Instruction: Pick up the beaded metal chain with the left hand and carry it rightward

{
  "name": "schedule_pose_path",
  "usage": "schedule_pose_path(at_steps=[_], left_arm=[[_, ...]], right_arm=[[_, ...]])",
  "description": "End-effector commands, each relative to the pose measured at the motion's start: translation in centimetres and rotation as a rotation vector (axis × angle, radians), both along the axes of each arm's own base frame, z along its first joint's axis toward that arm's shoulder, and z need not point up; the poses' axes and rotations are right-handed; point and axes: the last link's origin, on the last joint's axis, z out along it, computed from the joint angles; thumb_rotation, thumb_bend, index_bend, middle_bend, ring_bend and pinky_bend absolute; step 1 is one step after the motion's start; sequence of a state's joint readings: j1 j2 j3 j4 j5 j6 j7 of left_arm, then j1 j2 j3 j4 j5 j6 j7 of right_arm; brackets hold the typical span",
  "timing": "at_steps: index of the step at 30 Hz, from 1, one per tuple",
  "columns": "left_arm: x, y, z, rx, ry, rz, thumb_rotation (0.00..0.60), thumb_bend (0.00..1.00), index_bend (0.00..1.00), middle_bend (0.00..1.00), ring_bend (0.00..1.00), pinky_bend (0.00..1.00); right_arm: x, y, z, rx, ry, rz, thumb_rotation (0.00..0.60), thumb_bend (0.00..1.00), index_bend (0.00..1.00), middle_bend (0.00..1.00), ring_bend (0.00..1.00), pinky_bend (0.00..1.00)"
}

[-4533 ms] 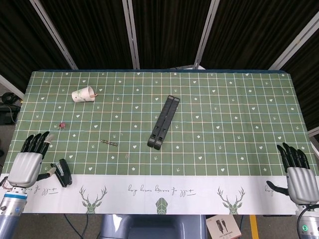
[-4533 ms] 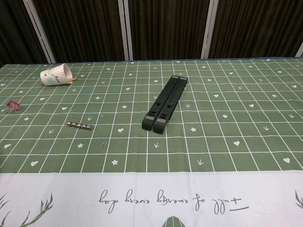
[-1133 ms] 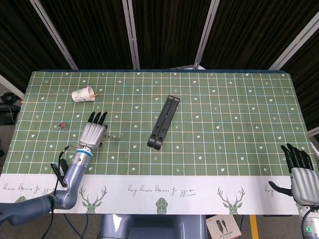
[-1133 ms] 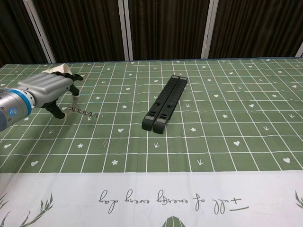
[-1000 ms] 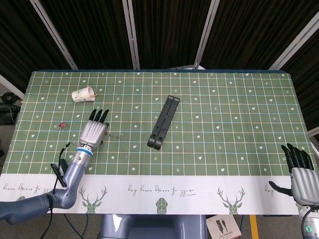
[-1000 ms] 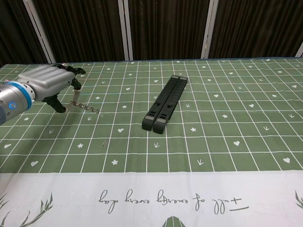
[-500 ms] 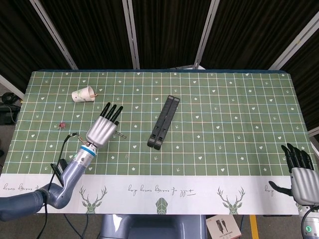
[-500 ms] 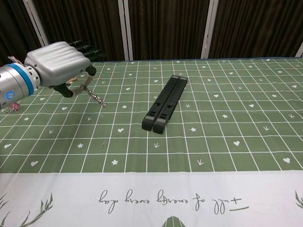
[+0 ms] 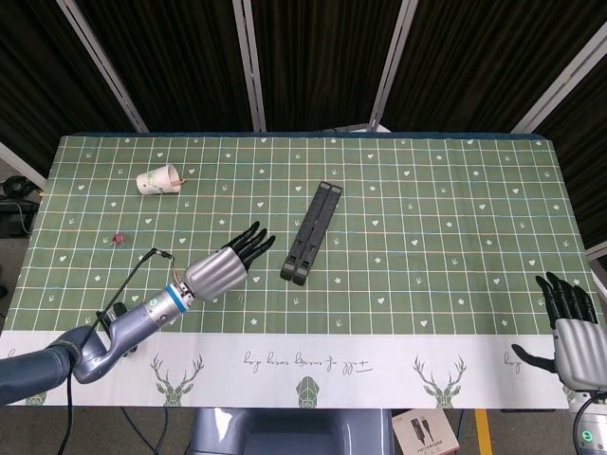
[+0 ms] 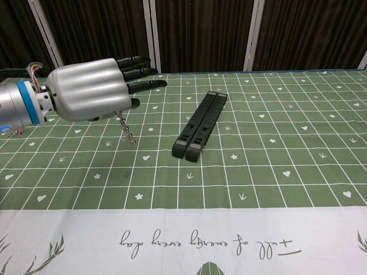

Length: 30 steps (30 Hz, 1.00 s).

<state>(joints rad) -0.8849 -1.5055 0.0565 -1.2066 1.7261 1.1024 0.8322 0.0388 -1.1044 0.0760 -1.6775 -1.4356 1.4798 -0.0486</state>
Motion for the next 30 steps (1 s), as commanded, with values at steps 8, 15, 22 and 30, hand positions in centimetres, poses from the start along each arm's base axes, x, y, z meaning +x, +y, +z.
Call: schedule_pose_path(at_steps=[8,15,22,30], left_arm=[[-0.2,-0.6,-0.4,-0.015,0.06,-0.083,0.6,0.46,0.58,0.0,0.0,0.0],[-0.1,-1.3,0.0,-0.03,0.064,-0.102,0.6,0.47,0.58,0.0,0.0,0.0],[-0.6,-1.8,-0.3,-0.043,0.078,-0.091,0.6,0.47,0.59,0.0,0.0,0.0],[-1.0,-2.0,-1.1,-0.057,0.087,-0.082,0.6,0.47,0.59,0.0,0.0,0.0]], right_arm=[[0.1,-0.1,-0.1,0.002,-0.003,0.001,0.6,0.02,0.0,0.0,0.0,0.0],[0.1,0.0,-0.1,0.004,-0.003,0.002,0.6,0.02,0.0,0.0,0.0,0.0],[0.2,0.0,-0.2,0.007,-0.002,0.005,0.6,0.02,0.0,0.0,0.0,0.0],[0.1,0.0,0.0,0.004,-0.005,0.003,0.6,0.02,0.0,0.0,0.0,0.0]])
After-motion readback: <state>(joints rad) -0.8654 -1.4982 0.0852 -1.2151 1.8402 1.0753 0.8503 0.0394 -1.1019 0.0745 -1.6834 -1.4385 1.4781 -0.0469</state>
